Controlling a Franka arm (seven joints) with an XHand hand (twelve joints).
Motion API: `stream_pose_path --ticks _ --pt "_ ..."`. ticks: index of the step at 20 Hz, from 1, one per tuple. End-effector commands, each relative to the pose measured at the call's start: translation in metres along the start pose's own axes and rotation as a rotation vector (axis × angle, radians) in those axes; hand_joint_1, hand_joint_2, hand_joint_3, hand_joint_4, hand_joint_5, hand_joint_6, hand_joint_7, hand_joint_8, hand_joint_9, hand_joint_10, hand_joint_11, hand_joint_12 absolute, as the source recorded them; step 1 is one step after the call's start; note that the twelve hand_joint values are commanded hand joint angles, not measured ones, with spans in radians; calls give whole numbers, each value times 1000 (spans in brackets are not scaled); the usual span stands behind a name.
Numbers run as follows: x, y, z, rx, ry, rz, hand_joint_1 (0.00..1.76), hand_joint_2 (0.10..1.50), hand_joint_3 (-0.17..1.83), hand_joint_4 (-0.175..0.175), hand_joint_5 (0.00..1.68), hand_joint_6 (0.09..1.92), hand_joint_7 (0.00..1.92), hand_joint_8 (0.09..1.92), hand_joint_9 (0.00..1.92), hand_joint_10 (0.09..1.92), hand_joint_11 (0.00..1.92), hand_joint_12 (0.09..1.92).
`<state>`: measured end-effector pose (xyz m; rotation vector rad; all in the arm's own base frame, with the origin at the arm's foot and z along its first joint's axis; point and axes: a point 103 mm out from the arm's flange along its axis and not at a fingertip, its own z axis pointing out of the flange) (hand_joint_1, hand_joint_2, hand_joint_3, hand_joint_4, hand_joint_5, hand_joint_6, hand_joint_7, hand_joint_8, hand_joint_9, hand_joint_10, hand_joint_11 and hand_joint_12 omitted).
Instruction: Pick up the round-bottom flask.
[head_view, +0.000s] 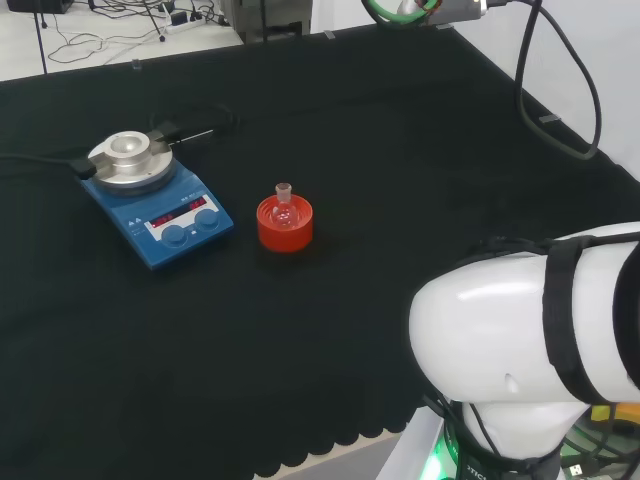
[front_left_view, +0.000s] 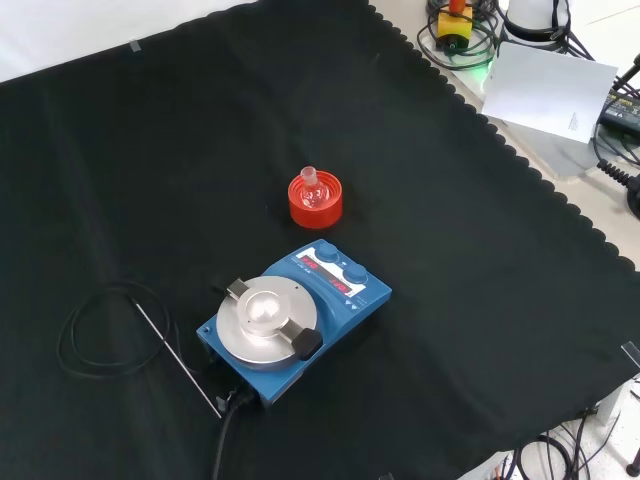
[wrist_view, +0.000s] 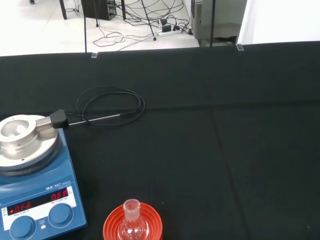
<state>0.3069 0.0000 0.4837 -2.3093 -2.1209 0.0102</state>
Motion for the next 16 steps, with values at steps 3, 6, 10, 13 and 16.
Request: stream_pose_path --ticks 3,6,10,13,16 --pt "0 2 0 -7 -10 3 67 1218 441 -20 315 288 127 678 248 753 86 1411" --pt "1 3 -1 -8 -16 4 5 1279 340 -18 337 222 80 605 203 690 35 1402" --pt "-2 8 7 -4 -2 12 0 1288 324 -18 341 210 78 597 202 684 30 1403" --pt "-9 11 23 12 14 27 0 1290 318 -18 346 206 83 598 212 687 32 1406" --pt "-19 17 41 37 33 49 20 1289 300 -19 356 193 90 597 220 687 39 1408"
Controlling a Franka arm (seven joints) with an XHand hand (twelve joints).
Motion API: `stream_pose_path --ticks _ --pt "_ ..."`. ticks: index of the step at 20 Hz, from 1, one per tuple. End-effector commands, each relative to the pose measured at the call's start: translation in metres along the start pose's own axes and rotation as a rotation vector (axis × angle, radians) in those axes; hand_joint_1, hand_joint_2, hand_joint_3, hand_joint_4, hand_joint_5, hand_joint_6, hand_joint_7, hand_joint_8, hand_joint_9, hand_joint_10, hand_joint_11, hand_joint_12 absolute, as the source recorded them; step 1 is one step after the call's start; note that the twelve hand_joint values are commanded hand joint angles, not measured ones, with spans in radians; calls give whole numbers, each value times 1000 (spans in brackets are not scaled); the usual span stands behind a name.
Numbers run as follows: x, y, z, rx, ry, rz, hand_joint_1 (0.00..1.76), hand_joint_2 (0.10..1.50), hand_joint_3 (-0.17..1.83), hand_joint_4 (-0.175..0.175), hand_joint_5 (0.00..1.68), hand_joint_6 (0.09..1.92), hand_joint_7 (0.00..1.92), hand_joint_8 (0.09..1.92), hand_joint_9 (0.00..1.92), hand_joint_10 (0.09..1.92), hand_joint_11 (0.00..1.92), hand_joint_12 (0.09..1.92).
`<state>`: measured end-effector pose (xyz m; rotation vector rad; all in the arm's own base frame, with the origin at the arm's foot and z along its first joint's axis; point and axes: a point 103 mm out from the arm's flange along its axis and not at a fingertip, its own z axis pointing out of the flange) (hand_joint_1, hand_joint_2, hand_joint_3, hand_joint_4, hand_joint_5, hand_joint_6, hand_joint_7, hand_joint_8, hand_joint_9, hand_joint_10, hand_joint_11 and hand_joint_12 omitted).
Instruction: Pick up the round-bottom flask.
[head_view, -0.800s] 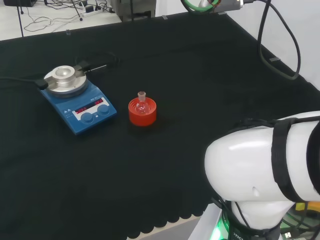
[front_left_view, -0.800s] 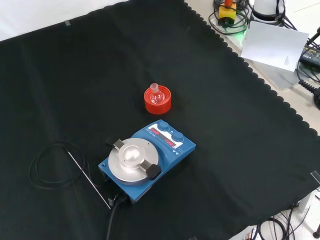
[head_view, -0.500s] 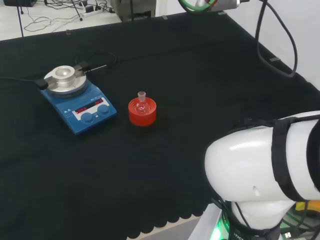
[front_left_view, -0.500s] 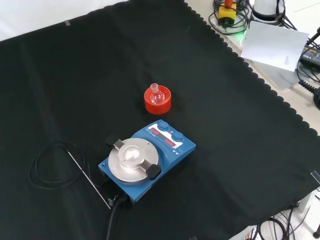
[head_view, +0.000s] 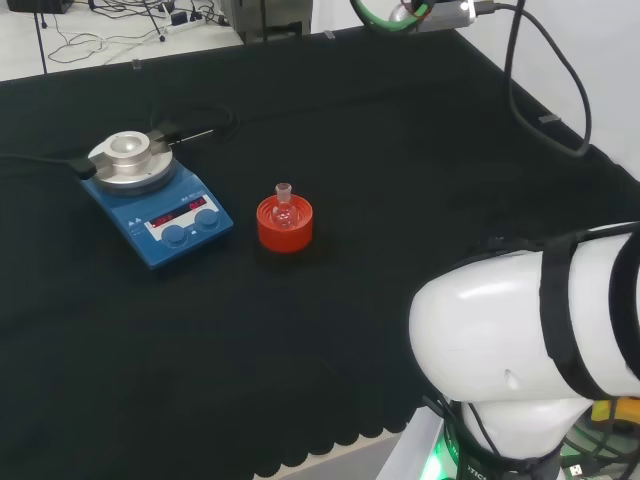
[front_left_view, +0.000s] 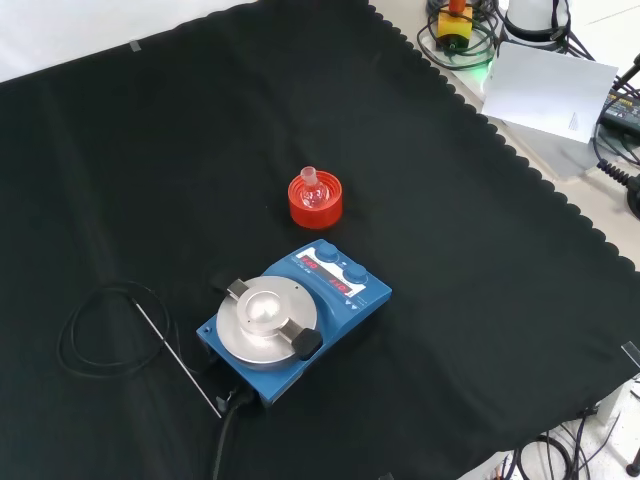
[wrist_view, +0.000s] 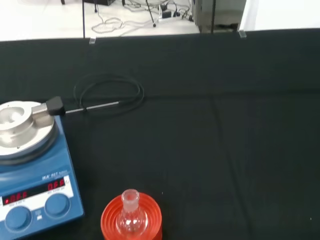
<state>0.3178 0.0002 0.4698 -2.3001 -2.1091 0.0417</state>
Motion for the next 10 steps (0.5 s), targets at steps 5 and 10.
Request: stream_pose_path --ticks 5,10 --pt "-38 33 57 28 69 66 46 1287 278 -20 366 173 93 594 227 685 45 1410" --pt "-72 74 92 7 112 54 59 1287 269 -20 372 163 95 594 230 686 46 1412"
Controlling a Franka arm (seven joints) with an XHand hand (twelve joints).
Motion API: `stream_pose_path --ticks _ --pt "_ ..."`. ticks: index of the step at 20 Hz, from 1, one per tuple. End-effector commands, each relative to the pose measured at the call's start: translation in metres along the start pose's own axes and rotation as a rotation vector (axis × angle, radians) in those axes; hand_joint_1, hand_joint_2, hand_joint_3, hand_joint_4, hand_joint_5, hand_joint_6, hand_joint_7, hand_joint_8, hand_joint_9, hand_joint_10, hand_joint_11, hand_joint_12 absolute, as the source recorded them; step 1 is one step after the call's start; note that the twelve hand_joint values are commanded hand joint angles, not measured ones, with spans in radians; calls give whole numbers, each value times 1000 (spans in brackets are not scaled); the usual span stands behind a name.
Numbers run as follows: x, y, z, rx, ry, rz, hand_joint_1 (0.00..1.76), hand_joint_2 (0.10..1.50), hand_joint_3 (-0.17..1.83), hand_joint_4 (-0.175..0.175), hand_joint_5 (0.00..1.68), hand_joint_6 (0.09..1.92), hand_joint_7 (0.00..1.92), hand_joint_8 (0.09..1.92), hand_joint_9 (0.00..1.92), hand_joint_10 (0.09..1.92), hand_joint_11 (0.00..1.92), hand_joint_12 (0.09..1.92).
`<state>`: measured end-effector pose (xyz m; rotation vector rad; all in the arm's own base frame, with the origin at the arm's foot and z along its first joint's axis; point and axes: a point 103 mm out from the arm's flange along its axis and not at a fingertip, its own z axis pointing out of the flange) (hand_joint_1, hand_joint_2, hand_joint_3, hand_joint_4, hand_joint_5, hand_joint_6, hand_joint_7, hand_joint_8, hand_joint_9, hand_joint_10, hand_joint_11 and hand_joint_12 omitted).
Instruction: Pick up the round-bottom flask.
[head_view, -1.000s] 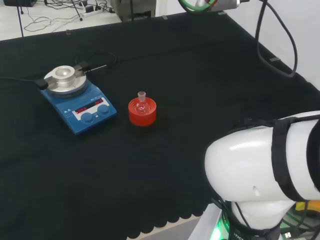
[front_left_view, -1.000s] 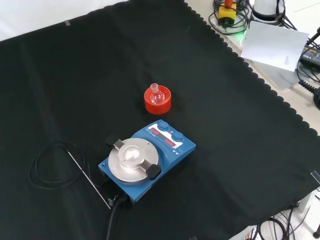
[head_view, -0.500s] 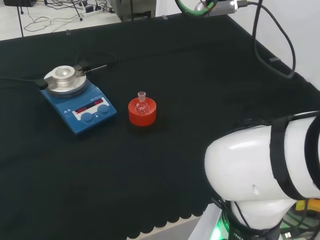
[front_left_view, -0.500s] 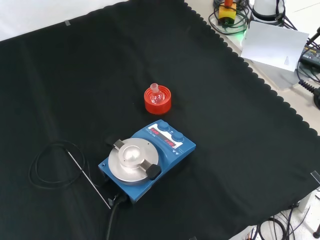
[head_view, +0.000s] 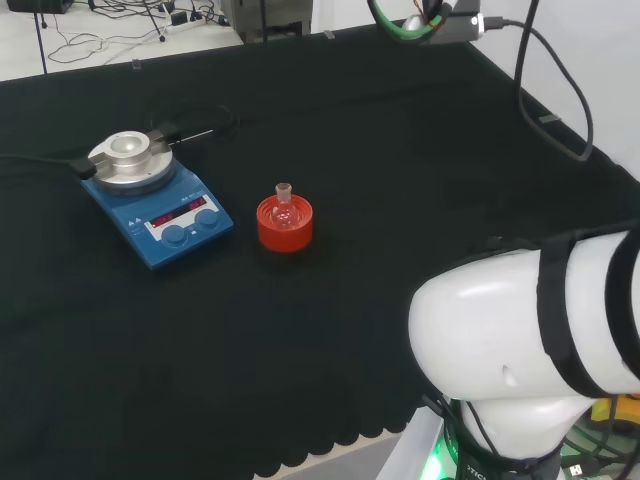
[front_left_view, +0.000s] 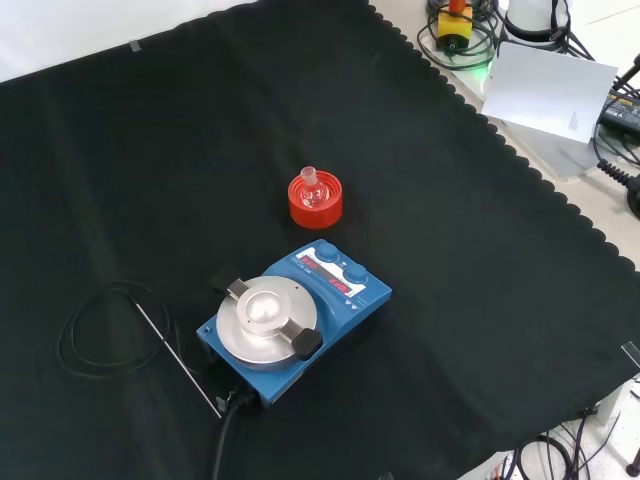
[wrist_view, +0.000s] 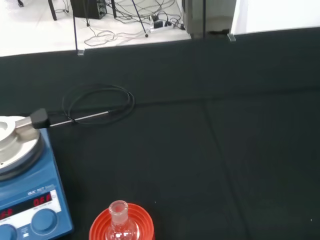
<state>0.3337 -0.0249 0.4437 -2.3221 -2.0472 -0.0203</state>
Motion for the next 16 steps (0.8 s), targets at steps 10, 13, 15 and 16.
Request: stream_pose_path --ticks 10,13,15,16 --pt "-64 100 158 76 190 15 328 1190 217 -50 504 188 170 631 270 702 61 1411" --pt "-56 102 182 105 197 4 396 1153 207 -53 518 193 183 639 283 704 64 1409" --pt "-50 101 194 115 209 -10 434 1125 201 -53 514 190 184 641 289 705 65 1408" --pt "-47 100 200 116 207 -19 468 1102 194 -52 512 189 185 642 294 706 65 1407"
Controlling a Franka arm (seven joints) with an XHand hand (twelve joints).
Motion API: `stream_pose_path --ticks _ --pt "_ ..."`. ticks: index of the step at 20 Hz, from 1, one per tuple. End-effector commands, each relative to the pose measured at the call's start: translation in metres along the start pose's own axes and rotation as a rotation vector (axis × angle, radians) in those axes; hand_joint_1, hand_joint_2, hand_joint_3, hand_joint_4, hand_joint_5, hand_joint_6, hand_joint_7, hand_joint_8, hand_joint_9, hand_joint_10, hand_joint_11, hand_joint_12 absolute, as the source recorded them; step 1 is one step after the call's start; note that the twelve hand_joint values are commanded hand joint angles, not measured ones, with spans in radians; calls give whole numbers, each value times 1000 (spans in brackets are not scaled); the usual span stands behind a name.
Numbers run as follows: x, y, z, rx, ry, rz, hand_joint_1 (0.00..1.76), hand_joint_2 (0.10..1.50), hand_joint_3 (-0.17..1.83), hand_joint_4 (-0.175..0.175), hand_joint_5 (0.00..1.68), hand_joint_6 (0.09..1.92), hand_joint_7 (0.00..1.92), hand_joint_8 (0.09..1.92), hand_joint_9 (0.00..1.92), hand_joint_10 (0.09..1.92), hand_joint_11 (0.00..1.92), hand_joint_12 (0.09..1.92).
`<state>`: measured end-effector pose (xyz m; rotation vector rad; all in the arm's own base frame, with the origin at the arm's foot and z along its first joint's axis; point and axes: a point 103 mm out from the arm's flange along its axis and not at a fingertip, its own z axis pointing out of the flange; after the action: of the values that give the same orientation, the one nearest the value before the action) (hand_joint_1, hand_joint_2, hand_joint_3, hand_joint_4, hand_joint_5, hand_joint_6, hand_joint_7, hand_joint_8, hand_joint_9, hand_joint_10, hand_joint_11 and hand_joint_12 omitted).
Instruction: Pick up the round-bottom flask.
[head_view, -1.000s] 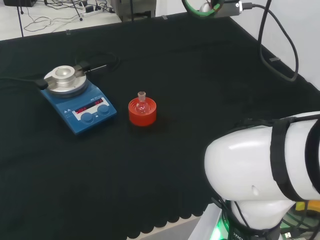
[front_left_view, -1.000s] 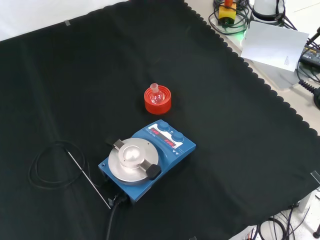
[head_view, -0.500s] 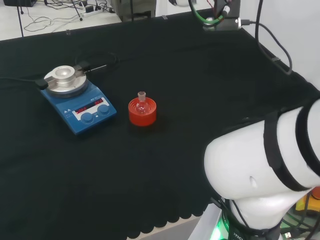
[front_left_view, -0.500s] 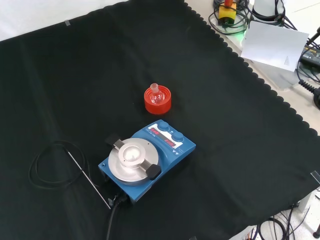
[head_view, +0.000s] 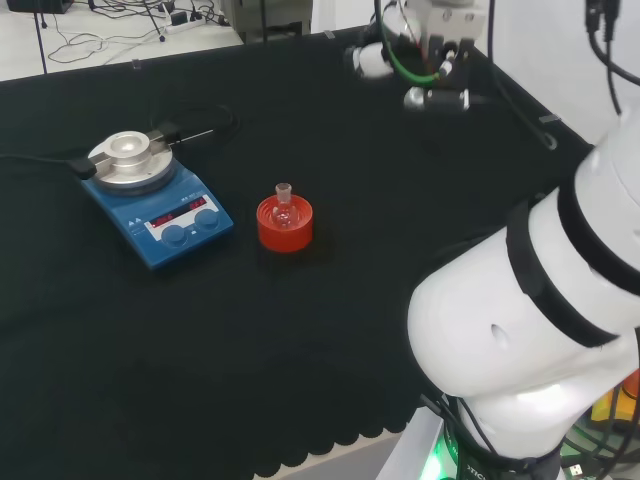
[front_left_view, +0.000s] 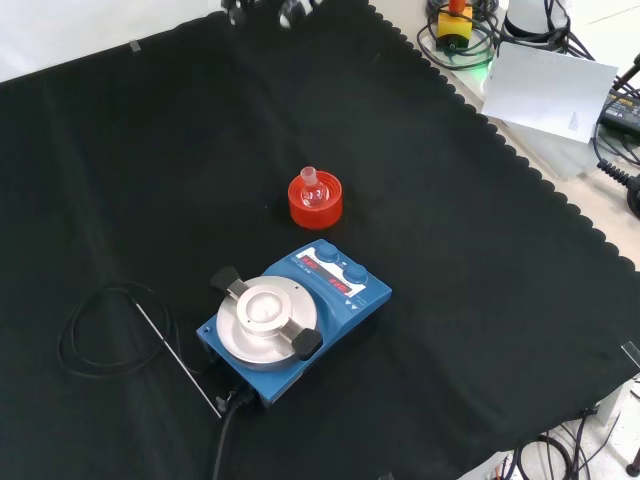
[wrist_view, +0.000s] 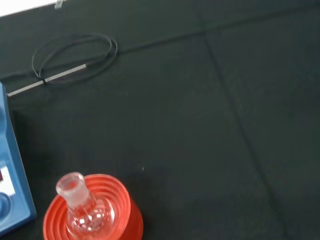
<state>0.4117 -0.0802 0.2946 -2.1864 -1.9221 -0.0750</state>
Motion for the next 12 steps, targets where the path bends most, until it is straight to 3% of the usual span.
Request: stream_pose_path --ticks 1,6,9,12 --pt "-2 17 58 6 52 -35 512 1074 185 -48 519 191 186 643 300 707 65 1407" --pt "11 7 86 26 71 -58 800 845 274 -29 624 294 224 640 390 674 80 1403" --pt "20 3 103 52 61 -73 845 694 517 -28 604 402 244 648 411 672 85 1412" --pt "28 5 117 66 55 -80 856 638 591 -27 585 436 248 655 416 676 85 1416"
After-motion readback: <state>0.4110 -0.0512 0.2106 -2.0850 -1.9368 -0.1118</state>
